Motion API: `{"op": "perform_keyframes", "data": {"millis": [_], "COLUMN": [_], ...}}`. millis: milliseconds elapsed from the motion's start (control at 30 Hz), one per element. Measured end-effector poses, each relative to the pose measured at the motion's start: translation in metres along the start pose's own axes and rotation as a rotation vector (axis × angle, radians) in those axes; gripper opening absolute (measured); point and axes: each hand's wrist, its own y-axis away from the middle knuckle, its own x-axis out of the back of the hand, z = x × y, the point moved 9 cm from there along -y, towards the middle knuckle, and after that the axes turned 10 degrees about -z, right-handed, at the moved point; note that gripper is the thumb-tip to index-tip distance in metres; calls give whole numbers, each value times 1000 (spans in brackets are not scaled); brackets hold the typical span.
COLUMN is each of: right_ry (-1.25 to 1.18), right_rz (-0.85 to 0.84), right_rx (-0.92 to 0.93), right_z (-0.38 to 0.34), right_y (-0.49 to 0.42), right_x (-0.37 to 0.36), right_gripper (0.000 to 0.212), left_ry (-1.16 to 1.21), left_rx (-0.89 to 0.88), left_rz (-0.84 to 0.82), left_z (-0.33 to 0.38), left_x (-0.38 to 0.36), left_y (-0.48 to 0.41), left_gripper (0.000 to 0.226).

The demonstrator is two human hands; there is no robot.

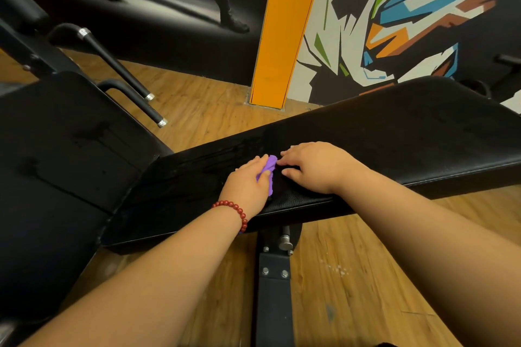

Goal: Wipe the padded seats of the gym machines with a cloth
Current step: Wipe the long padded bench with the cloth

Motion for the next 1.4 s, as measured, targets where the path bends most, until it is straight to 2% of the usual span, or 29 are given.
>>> {"op": "perform_keyframes", "data": {"millis": [200, 400, 633, 833, 1067, 1267, 1400], "right_ry": [21, 45, 68, 70, 80, 68, 86], "right_rz": [-6, 0, -1, 4, -12, 2, -1], "right_rx": [-5, -10, -14, -9, 5, 12, 18], "right_z": [1, 1, -1, 0, -2, -2, -3], "right_y": [-1, -3, -3, -3, -4, -3, -3], "right_x": [-1, -2, -3, -4, -5, -3, -4], "right_gripper": [43, 44, 44, 44, 45, 44, 44], "left_ry": [0, -31, 3, 1, -33, -41, -41], "left_rx": [99, 4, -8, -200, -121, -281, -295], "left_rz": [22, 5, 50, -30, -74, -81, -86], "left_z": [-18, 2, -5, -3, -6, -3, -6], "left_x": [16, 4, 9, -1, 8, 4, 7], "left_y": [3, 22, 19, 41, 5, 23, 16], "left_gripper": [47, 53, 46, 44, 45, 43, 41]}}
